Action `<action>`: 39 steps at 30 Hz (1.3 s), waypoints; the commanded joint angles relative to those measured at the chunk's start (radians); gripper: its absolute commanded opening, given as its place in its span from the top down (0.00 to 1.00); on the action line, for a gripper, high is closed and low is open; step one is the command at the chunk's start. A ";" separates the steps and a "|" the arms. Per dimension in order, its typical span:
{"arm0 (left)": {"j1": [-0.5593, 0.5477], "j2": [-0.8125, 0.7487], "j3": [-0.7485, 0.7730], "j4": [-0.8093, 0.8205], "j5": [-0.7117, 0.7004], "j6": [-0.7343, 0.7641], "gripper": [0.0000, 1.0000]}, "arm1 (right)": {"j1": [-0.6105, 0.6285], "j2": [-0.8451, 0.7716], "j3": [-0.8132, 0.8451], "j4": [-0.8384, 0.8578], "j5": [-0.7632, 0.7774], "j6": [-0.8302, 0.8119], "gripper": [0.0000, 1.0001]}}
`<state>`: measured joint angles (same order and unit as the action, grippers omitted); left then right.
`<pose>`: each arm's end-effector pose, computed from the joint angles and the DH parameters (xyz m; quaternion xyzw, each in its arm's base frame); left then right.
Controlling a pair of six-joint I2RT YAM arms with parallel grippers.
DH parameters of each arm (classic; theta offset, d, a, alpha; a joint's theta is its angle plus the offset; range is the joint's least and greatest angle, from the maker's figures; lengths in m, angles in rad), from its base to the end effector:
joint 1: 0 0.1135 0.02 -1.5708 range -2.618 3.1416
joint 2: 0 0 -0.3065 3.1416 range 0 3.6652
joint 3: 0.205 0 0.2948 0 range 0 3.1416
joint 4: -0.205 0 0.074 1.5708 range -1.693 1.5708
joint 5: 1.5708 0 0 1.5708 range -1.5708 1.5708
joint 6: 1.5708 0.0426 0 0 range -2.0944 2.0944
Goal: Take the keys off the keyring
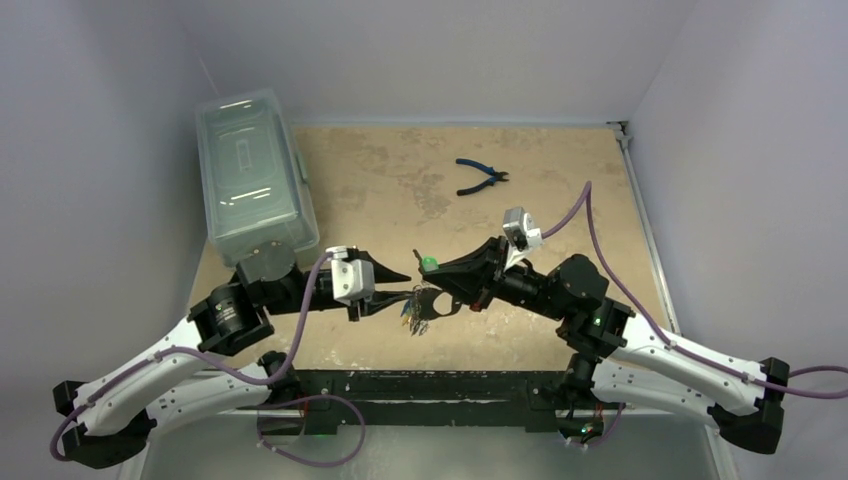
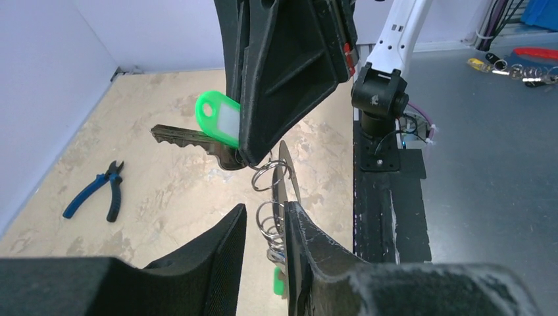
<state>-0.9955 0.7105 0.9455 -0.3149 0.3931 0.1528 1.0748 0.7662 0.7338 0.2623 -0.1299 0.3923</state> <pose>0.0774 -0.1493 0.4299 0.5026 0.5331 -0.4030 0.5484 0.0916 0.1809 0.4031 -0.2554 0.5673 0.5534 0.5538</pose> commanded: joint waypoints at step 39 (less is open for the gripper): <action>0.003 -0.003 -0.004 0.114 0.025 -0.087 1.00 | 0.001 -0.011 0.011 0.160 -0.142 0.017 1.00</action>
<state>-0.9955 0.7193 0.9340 -0.2401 0.4637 0.1066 1.0744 0.7822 0.7338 0.3363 -0.2573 0.3965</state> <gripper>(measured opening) 0.007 0.028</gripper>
